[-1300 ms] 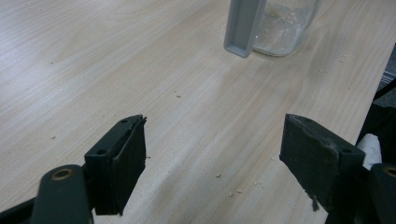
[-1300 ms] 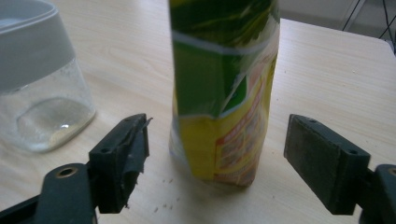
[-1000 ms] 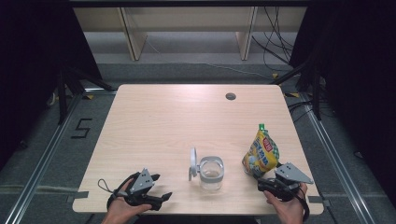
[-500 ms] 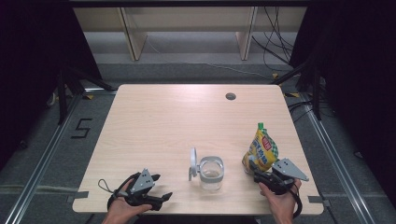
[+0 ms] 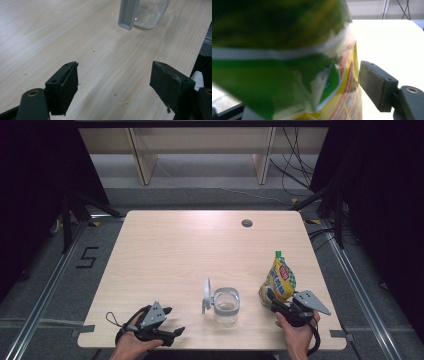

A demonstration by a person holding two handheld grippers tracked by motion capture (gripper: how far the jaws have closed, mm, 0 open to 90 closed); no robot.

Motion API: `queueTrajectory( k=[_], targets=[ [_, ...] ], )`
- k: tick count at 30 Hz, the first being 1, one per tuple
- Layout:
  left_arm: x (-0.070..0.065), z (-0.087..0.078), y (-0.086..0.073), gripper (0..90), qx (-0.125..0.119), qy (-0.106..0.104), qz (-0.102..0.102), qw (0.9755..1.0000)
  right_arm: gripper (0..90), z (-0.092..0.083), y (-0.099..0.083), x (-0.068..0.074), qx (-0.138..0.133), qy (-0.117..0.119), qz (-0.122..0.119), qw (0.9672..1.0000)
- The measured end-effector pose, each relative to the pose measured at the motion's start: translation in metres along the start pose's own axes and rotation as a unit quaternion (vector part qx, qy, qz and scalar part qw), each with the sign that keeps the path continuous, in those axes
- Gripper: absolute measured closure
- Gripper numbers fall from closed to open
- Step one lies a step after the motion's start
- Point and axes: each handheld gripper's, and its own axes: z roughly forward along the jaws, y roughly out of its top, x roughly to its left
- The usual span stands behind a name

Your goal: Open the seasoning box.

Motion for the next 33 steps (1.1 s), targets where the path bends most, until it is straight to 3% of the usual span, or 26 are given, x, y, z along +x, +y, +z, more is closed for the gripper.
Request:
queueTrajectory(
  k=[1,2,6,8,9,12,13,14,15,16,17,20,21,23,25,26,27,29,30,31,33],
  targets=[
    [-0.001,0.000,0.000,21.9,-0.004,-0.004,-0.004,1.0000,31.5,0.000,0.000,0.000,-0.003,0.001,0.002,1.0000],
    [0.000,0.000,0.000,21.9,-0.002,-0.004,-0.002,1.0000,31.5,0.001,0.000,-0.001,-0.007,-0.002,-0.011,0.9999],
    [0.001,0.000,0.000,21.9,0.004,-0.001,0.003,1.0000,30.1,0.003,-0.002,0.002,-0.008,-0.005,0.006,0.9999],
    [-0.001,0.000,0.000,21.9,-0.004,-0.005,-0.003,1.0000,29.8,0.005,-0.002,0.000,-0.011,-0.013,-0.001,0.9999],
    [0.000,0.000,0.000,21.9,-0.004,-0.005,-0.003,1.0000,29.3,0.004,-0.002,0.001,-0.006,-0.010,0.009,0.9999],
    [-0.001,0.000,0.000,21.9,-0.001,-0.002,0.001,1.0000,29.4,0.006,-0.003,-0.001,-0.007,-0.015,-0.003,0.9999],
    [-0.001,0.000,0.000,21.9,-0.003,-0.004,-0.002,1.0000,29.2,0.007,-0.003,-0.001,-0.006,-0.012,-0.001,0.9999],
    [-0.001,0.000,0.000,21.9,-0.001,-0.006,-0.001,1.0000,29.0,0.006,-0.003,0.000,-0.006,-0.022,0.015,0.9996],
    [-0.001,0.001,0.000,21.9,-0.004,-0.007,-0.005,1.0000,29.0,0.006,-0.003,0.000,-0.006,-0.022,0.015,0.9996],
    [-0.001,0.000,0.000,21.9,-0.002,-0.005,0.005,1.0000,28.8,0.006,-0.003,0.000,-0.010,-0.017,0.017,0.9997],
    [0.000,0.000,0.000,21.9,-0.002,-0.007,0.010,0.9999,28.7,0.008,-0.003,-0.002,-0.009,-0.022,0.000,0.9997],
    [-0.001,0.001,0.001,21.9,-0.006,-0.007,0.006,0.9999,27.9,0.009,-0.003,-0.003,-0.014,-0.016,0.006,0.9998],
    [-0.002,0.001,0.000,21.9,-0.004,-0.005,0.001,1.0000,27.8,0.008,-0.004,-0.002,-0.014,-0.020,0.022,0.9995],
    [-0.002,0.002,0.000,21.9,-0.002,-0.003,-0.003,1.0000,27.8,0.008,-0.004,-0.002,-0.016,-0.010,0.028,0.9994],
    [-0.001,0.001,0.001,22.0,0.009,-0.001,0.005,0.9999,27.8,0.010,-0.004,-0.004,-0.022,-0.008,0.020,0.9995],
    [-0.001,0.000,0.001,21.9,0.012,-0.004,0.006,0.9999,27.6,0.010,-0.004,-0.003,-0.022,-0.006,0.029,0.9993],
    [-0.001,0.000,0.002,22.0,0.011,-0.006,0.004,0.9999,27.6,0.012,-0.004,-0.005,-0.021,-0.010,0.018,0.9996],
    [-0.001,0.000,0.002,22.0,0.010,-0.007,0.003,0.9999,27.5,0.012,-0.005,-0.005,-0.024,-0.011,0.034,0.9991],
    [-0.001,0.001,0.002,22.0,0.009,-0.008,0.002,0.9999,27.2,0.012,-0.006,-0.007,-0.018,-0.018,0.024,0.9994],
    [-0.001,0.001,0.002,21.9,0.009,-0.008,0.001,0.9999,27.2,0.013,-0.005,-0.006,-0.025,-0.008,0.031,0.9992],
    [-0.003,0.003,0.001,22.0,-0.005,-0.005,-0.006,1.0000,26.6,0.015,-0.006,-0.007,-0.026,-0.011,0.030,0.9991]
  ],
)
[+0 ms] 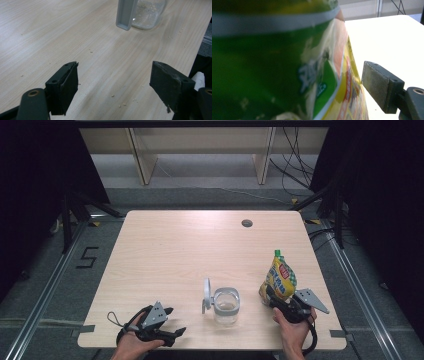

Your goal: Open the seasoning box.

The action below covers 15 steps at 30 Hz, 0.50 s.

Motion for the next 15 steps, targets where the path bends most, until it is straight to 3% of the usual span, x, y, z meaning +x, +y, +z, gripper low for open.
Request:
queueTrajectory(
  k=[2,4,5,7,9,10,12,13,15],
  targets=[
    [0.001,-0.001,0.001,22.0,0.010,0.002,0.009,0.9999,25.8,0.001,0.000,-0.001,-0.002,-0.001,0.003,1.0000],
    [0.000,0.000,0.000,22.0,0.000,-0.002,-0.001,1.0000,25.8,0.003,-0.001,-0.001,0.000,-0.001,0.012,0.9999],
    [0.002,-0.001,0.001,21.9,0.011,0.002,0.009,0.9999,25.8,0.003,-0.001,-0.002,-0.002,-0.008,0.013,0.9999],
    [0.001,0.000,0.000,22.0,0.007,0.004,0.008,0.9999,26.7,0.004,-0.001,-0.005,0.003,-0.008,0.002,1.0000],
    [0.000,-0.001,0.000,22.0,0.003,0.000,0.003,1.0000,27.5,0.003,-0.001,-0.004,0.005,-0.006,0.021,0.9997],
    [0.000,0.000,0.000,22.0,-0.001,0.000,0.000,1.0000,27.8,0.003,0.000,-0.007,0.007,-0.006,0.009,0.9999],
    [0.000,-0.001,0.000,22.0,0.001,-0.004,0.004,1.0000,27.9,0.004,0.000,-0.008,0.007,-0.005,0.009,0.9999],
    [0.000,-0.002,0.001,22.0,0.003,-0.003,0.004,1.0000,28.2,0.005,0.001,-0.009,0.004,0.007,0.022,0.9997],
    [0.000,-0.002,0.001,21.9,0.003,-0.003,0.005,1.0000,28.3,0.004,0.002,-0.012,0.008,0.010,0.013,0.9998]
  ],
)
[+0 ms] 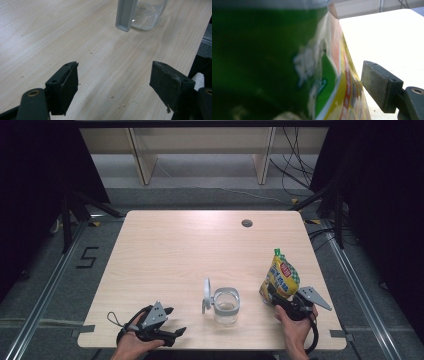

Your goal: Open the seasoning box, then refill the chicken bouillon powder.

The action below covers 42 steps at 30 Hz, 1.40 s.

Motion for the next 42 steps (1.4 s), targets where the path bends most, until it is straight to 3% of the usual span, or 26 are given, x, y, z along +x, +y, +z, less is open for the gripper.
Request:
queueTrajectory(
  k=[1,2,3,4,7,9,11,16,18,19,20,21,24,25,26,29,30,32,33,36,38,40,41,42],
  targets=[
    [0.000,0.000,0.000,22.0,0.000,0.000,0.000,1.0000,28.3,0.000,0.000,-0.001,0.004,0.002,0.006,1.0000],
    [0.000,0.000,0.000,22.0,0.000,0.000,0.000,1.0000,28.3,0.000,0.001,-0.003,0.001,0.005,-0.005,1.0000],
    [0.000,0.000,0.000,22.0,0.000,0.000,-0.001,1.0000,28.2,0.000,0.000,0.000,0.001,0.008,0.021,0.9997],
    [0.000,0.000,0.000,22.0,0.000,0.000,-0.001,1.0000,28.2,0.001,0.000,-0.005,-0.001,0.013,-0.008,0.9999],
    [0.000,0.000,0.000,22.0,0.000,0.000,0.004,1.0000,27.4,0.001,0.000,-0.004,-0.001,0.010,-0.006,0.9999],
    [-0.001,0.001,0.000,22.0,-0.001,-0.003,-0.005,1.0000,25.8,0.003,0.000,-0.005,-0.008,0.013,0.001,0.9999],
    [-0.002,0.002,0.000,22.0,-0.004,0.000,-0.002,1.0000,24.8,0.005,0.001,-0.006,-0.009,0.008,-0.010,0.9999],
    [-0.002,0.002,0.000,22.0,-0.002,0.001,0.000,1.0000,21.9,0.007,0.002,-0.009,-0.009,0.017,0.018,0.9996],
    [-0.002,0.002,0.000,21.9,-0.003,0.001,-0.002,1.0000,22.4,0.009,0.003,-0.010,-0.011,0.022,0.015,0.9996],
    [-0.001,0.002,0.000,22.0,-0.002,0.001,-0.002,1.0000,22.6,0.008,0.002,-0.013,-0.011,0.022,0.001,0.9997],
    [-0.001,0.002,0.000,21.9,0.003,0.003,0.003,1.0000,23.4,0.007,0.002,-0.009,-0.003,0.024,0.032,0.9992],
    [-0.001,0.002,0.000,21.9,0.002,0.003,0.003,1.0000,24.8,0.009,0.003,-0.012,-0.009,0.028,0.014,0.9995],
    [-0.002,0.002,0.000,21.9,-0.002,0.000,-0.002,1.0000,29.6,0.009,0.003,-0.011,-0.006,0.026,0.031,0.9992],
    [-0.003,0.002,0.000,21.9,-0.009,-0.003,-0.006,0.9999,30.7,0.008,0.003,-0.013,-0.006,0.031,0.021,0.9993],
    [-0.003,-0.001,0.000,22.0,0.002,0.001,0.007,1.0000,31.3,0.010,0.004,-0.014,-0.012,0.027,0.014,0.9995],
    [-0.003,-0.002,0.000,22.0,-0.003,0.000,0.012,0.9999,32.6,0.010,0.004,-0.013,-0.014,0.024,0.021,0.9994],
    [-0.006,-0.001,0.000,22.0,-0.015,-0.003,-0.002,0.9999,33.8,0.009,0.006,-0.014,-0.008,0.029,0.018,0.9994],
    [-0.005,-0.002,0.000,22.0,-0.011,-0.004,0.000,0.9999,34.3,0.009,0.006,-0.013,-0.005,0.024,0.015,0.9996],
    [-0.003,-0.002,0.000,22.0,-0.001,0.001,0.014,0.9999,35.0,0.008,0.007,-0.012,-0.002,0.032,0.020,0.9993],
    [-0.006,-0.002,0.000,22.0,-0.011,-0.005,0.001,0.9999,36.4,0.008,0.009,-0.010,0.004,0.026,0.011,0.9996],
    [-0.005,-0.002,0.000,22.0,-0.007,-0.005,0.007,0.9999,37.8,0.006,0.010,-0.006,0.012,0.025,0.013,0.9995],
    [-0.005,-0.002,0.000,22.0,-0.005,-0.006,0.007,0.9999,38.9,0.006,0.013,-0.006,0.012,0.027,-0.001,0.9996],
    [-0.005,-0.001,0.000,22.0,-0.012,-0.004,0.005,0.9999,39.3,0.008,0.014,-0.010,0.007,0.024,-0.027,0.9993],
    [-0.006,-0.002,0.000,22.0,-0.013,-0.004,0.001,0.9999,39.6,0.007,0.015,-0.008,0.013,0.025,-0.019,0.9994]
  ],
)
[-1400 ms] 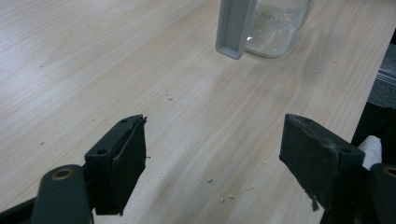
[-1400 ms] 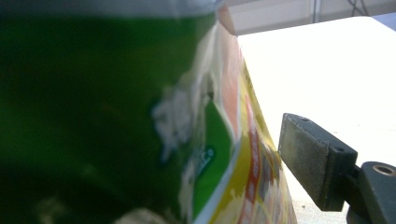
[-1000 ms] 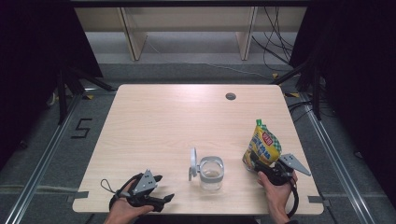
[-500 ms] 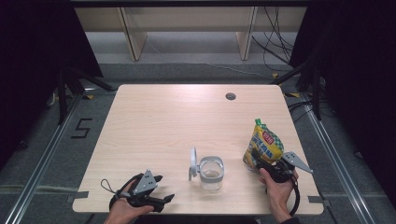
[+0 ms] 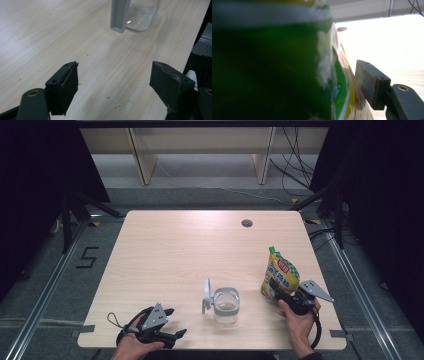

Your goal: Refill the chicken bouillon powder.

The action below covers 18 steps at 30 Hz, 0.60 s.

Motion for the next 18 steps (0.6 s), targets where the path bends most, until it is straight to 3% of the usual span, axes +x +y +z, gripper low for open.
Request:
queueTrajectory(
  k=[1,2,3,4,5,6,7,9,10,16,17,18],
  targets=[
    [0.001,0.000,0.000,22.0,-0.002,0.000,0.003,1.0000,40.0,0.000,0.000,0.000,-0.005,0.009,0.006,0.9999],
    [0.002,0.000,0.001,22.0,-0.001,0.001,0.015,0.9999,40.3,-0.001,0.001,-0.003,0.000,0.009,-0.003,1.0000],
    [0.002,0.000,0.001,22.0,-0.001,0.001,0.017,0.9998,40.8,-0.002,0.002,-0.001,-0.003,0.007,0.015,0.9999],
    [0.002,0.000,0.001,22.0,-0.002,0.000,0.014,0.9999,42.2,-0.003,0.003,-0.003,-0.001,0.008,0.001,1.0000],
    [0.001,0.000,0.000,22.0,-0.001,0.000,0.011,0.9999,44.4,-0.004,0.004,0.001,-0.003,0.003,0.023,0.9997],
    [0.000,0.000,0.000,22.0,-0.001,0.001,0.003,1.0000,47.9,-0.005,0.006,-0.002,-0.016,0.013,0.002,0.9998],
    [0.001,0.000,0.000,22.0,-0.001,0.001,0.007,1.0000,49.7,-0.007,0.008,-0.004,-0.007,0.003,-0.017,0.9998],
    [0.001,-0.001,0.000,22.0,0.004,0.003,0.007,1.0000,50.6,-0.010,0.008,-0.003,-0.005,0.015,-0.008,0.9998],
    [0.003,-0.002,0.001,22.0,0.010,0.000,0.012,0.9999,51.3,-0.012,0.009,-0.003,-0.004,0.016,-0.029,0.9994],
    [0.003,-0.003,0.001,22.0,0.012,0.000,0.015,0.9998,53.2,-0.019,0.012,0.003,-0.002,0.022,-0.042,0.9989],
    [0.003,-0.003,0.001,22.0,0.014,0.001,0.017,0.9998,53.5,-0.019,0.013,0.003,-0.008,0.027,-0.063,0.9976],
    [0.003,-0.003,0.001,22.0,0.016,0.000,0.014,0.9998,53.6,-0.021,0.014,0.004,-0.001,0.033,-0.064,0.9974]
  ],
)
